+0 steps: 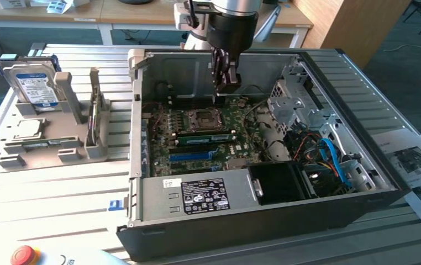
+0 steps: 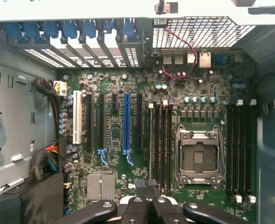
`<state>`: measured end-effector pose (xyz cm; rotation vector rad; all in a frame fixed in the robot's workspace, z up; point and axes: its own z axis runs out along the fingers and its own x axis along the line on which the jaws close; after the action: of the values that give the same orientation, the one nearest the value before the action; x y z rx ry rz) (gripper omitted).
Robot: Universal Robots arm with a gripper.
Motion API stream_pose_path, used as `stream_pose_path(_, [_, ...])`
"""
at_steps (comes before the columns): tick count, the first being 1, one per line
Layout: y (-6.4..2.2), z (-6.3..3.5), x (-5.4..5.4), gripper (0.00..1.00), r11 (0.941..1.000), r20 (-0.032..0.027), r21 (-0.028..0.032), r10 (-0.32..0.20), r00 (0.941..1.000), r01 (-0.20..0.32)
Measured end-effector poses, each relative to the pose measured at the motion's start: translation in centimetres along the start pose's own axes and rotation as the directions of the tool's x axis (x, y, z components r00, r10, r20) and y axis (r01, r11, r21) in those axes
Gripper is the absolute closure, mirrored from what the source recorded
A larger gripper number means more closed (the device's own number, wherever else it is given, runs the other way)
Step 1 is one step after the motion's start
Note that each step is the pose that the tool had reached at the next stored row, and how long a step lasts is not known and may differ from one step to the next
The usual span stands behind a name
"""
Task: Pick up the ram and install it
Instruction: 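Press down the ram until it locks into place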
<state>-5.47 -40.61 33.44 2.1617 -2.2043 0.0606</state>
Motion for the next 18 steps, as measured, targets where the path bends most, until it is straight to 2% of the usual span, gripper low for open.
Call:
stream_pose_path(4, [0.00, 0.00, 0.00, 0.90, 0.9989, 0.0003, -0.0031, 0.047, 0.9989, -0.047])
stream_pose_path(9, [0.00, 0.00, 0.00, 0.90, 0.9932, 0.0006, -0.0078, 0.116, 0.9933, -0.116])
stream_pose_path(18, [0.00, 0.00, 0.00, 0.90, 0.9716, 0.0005, -0.0159, 0.236, 0.9718, -0.236])
